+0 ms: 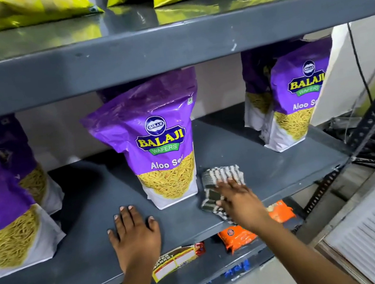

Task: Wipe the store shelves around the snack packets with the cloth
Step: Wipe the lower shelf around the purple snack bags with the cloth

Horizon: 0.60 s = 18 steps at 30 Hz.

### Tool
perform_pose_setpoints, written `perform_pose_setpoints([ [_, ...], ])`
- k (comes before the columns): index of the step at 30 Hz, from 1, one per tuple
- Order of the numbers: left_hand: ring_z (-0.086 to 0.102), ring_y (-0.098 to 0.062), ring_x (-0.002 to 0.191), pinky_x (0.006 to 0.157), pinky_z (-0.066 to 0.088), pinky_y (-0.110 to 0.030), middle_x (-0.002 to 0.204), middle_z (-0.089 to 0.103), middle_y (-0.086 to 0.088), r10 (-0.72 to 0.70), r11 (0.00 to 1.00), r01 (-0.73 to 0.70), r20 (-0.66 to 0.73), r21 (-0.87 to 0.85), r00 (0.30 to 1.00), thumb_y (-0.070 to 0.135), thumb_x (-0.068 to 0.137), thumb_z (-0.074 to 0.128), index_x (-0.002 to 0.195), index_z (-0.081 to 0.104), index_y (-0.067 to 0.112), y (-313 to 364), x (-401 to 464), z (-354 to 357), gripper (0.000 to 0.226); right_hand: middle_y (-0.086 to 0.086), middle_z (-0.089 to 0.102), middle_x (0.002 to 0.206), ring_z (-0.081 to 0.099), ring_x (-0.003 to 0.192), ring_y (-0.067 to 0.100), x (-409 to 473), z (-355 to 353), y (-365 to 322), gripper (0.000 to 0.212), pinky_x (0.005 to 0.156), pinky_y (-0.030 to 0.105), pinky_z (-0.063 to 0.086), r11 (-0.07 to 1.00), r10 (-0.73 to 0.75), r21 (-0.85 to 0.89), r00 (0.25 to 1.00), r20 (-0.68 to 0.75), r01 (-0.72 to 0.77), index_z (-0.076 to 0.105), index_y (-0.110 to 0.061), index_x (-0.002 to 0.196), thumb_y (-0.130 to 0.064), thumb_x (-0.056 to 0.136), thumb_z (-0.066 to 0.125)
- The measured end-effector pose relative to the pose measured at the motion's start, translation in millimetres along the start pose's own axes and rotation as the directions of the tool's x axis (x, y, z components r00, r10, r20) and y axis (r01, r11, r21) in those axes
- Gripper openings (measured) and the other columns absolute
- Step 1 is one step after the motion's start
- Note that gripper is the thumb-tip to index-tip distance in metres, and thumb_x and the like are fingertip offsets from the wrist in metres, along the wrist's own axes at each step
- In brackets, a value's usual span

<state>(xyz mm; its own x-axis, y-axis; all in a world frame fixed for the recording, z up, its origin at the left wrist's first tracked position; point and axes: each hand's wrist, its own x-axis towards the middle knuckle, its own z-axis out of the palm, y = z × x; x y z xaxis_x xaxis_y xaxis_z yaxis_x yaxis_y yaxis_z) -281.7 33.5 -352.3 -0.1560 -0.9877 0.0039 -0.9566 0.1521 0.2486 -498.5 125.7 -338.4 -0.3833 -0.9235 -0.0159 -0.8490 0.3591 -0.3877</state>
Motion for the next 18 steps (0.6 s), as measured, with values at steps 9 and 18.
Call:
perform_pose_setpoints([
  [9, 0.006, -0.027, 0.144, 0.116, 0.006, -0.048, 0.157, 0.010, -0.010, -0.001, 1.000, 0.001, 0.031, 0.016, 1.000, 0.037, 0.095, 0.019, 0.147, 0.011, 0.008, 0.6, 1.4, 0.0, 0.060, 0.017, 0.056, 0.130, 0.049, 0.121, 0.034, -16.1, -32.7, 7.5, 0.049, 0.108, 0.044, 0.027, 0.991, 0.130, 0.030, 0.979, -0.158, -0.127, 0.046, -0.020, 0.130, -0.026, 0.082, 0.037],
  [18, 0.014, -0.029, 0.143, 0.115, 0.010, -0.051, 0.155, 0.018, -0.012, -0.011, 1.000, 0.011, -0.007, 0.001, 1.000, 0.040, 0.088, 0.014, 0.145, 0.020, 0.006, 1.5, 0.0, 0.0, 0.066, 0.012, 0.056, 0.132, 0.044, 0.127, 0.026, 1.3, -44.5, 23.3, 0.042, 0.112, 0.041, 0.022, 0.972, 0.229, -0.005, 0.956, -0.181, -0.234, 0.046, -0.024, 0.128, -0.021, 0.086, 0.040],
])
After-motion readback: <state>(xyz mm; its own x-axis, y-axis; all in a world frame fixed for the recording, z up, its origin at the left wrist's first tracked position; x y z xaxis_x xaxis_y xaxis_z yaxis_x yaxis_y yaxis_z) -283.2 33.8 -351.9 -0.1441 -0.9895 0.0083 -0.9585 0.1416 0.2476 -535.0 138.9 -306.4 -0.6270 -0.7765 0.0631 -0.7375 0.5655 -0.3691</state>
